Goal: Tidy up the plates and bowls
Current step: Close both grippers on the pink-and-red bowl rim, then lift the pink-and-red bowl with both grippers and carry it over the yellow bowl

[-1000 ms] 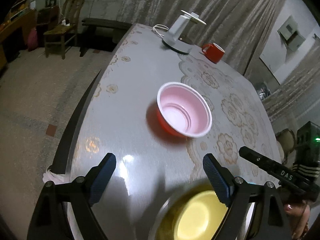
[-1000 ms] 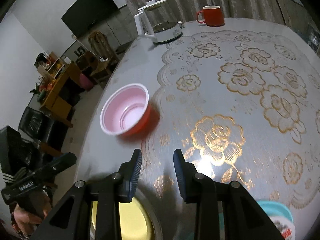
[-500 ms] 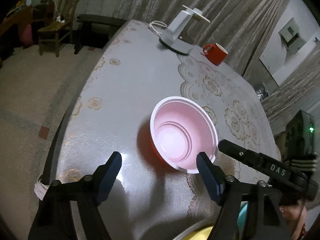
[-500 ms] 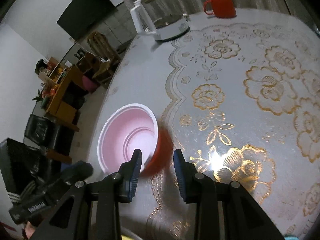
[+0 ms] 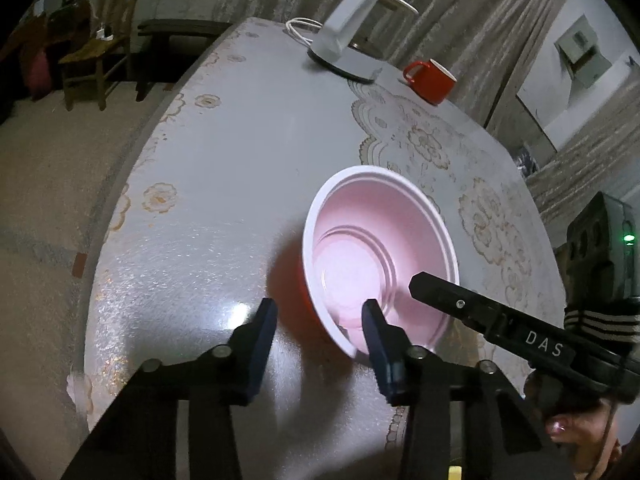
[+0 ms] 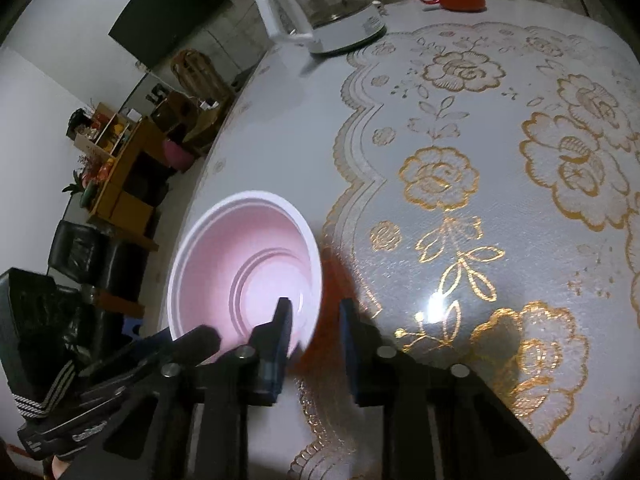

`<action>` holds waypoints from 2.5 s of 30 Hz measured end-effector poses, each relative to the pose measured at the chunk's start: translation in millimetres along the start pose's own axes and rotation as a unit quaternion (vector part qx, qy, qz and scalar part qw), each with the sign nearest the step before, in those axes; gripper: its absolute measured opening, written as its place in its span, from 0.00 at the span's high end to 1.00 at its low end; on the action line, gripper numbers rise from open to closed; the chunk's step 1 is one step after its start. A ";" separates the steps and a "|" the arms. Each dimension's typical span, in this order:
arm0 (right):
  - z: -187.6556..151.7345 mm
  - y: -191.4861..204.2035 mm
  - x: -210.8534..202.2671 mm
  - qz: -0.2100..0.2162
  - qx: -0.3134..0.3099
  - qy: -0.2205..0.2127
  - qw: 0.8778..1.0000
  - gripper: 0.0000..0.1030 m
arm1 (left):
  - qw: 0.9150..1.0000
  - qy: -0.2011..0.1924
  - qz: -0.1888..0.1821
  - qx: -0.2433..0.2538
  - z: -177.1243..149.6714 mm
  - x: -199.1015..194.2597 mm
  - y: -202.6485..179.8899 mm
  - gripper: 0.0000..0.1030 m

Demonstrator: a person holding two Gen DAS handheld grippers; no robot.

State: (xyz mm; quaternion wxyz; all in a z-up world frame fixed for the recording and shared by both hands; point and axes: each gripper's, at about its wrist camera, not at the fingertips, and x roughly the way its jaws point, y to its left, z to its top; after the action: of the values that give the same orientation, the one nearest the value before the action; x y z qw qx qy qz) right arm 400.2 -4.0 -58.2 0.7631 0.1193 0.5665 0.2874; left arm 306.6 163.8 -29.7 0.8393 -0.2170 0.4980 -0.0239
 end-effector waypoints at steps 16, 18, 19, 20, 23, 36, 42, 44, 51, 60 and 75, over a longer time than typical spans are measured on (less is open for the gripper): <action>-24.6 10.0 -27.1 -0.004 -0.008 -0.014 1.000 0.87 | 0.999 -0.016 0.002 0.031 -22.3 -21.4 -23.3 0.65; -27.9 9.0 -29.8 -0.007 -0.006 -0.015 1.000 0.87 | 0.999 -0.021 0.001 0.033 -25.5 -26.1 -27.1 0.65; -29.5 8.1 -31.3 -0.005 -0.004 -0.016 1.000 0.87 | 0.999 -0.025 0.000 0.035 -27.0 -29.5 -28.8 0.65; -31.4 8.1 -33.6 -0.004 -0.003 -0.018 1.000 0.87 | 0.999 -0.030 -0.002 0.036 -28.4 -33.0 -30.7 0.65; -35.8 7.4 -42.8 -0.001 -0.002 -0.027 1.000 0.87 | 0.998 -0.040 -0.006 0.041 -32.7 -43.6 -36.8 0.65; -72.4 17.7 -89.5 0.006 -0.022 -0.059 0.998 0.86 | 0.996 -0.065 -0.015 0.060 -69.8 -77.8 -55.5 0.61; -90.3 21.3 -100.2 0.014 -0.022 -0.063 0.998 0.86 | 0.995 -0.072 -0.016 0.063 -86.1 -90.2 -57.3 0.60; -96.2 22.8 -103.6 0.017 -0.024 -0.064 0.998 0.87 | 0.995 -0.076 -0.017 0.064 -89.8 -93.4 -58.0 0.60; -114.2 21.7 -112.8 0.022 -0.017 -0.070 0.997 0.87 | 0.993 -0.085 -0.017 0.077 -104.1 -106.5 -65.1 0.60; -133.8 20.2 -126.7 0.034 -0.010 -0.081 0.996 0.86 | 0.991 -0.093 -0.014 0.091 -124.3 -115.1 -70.2 0.60; -176.4 14.8 -130.2 0.056 0.007 -0.071 0.996 0.86 | 0.992 -0.082 -0.011 0.094 -157.6 -119.1 -66.5 0.59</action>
State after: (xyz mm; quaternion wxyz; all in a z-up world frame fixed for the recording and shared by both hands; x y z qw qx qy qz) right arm 205.9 -92.0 -5.2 0.7828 0.1766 0.5058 0.3164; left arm 125.0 80.6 29.8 0.8938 -0.1436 0.4202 -0.0621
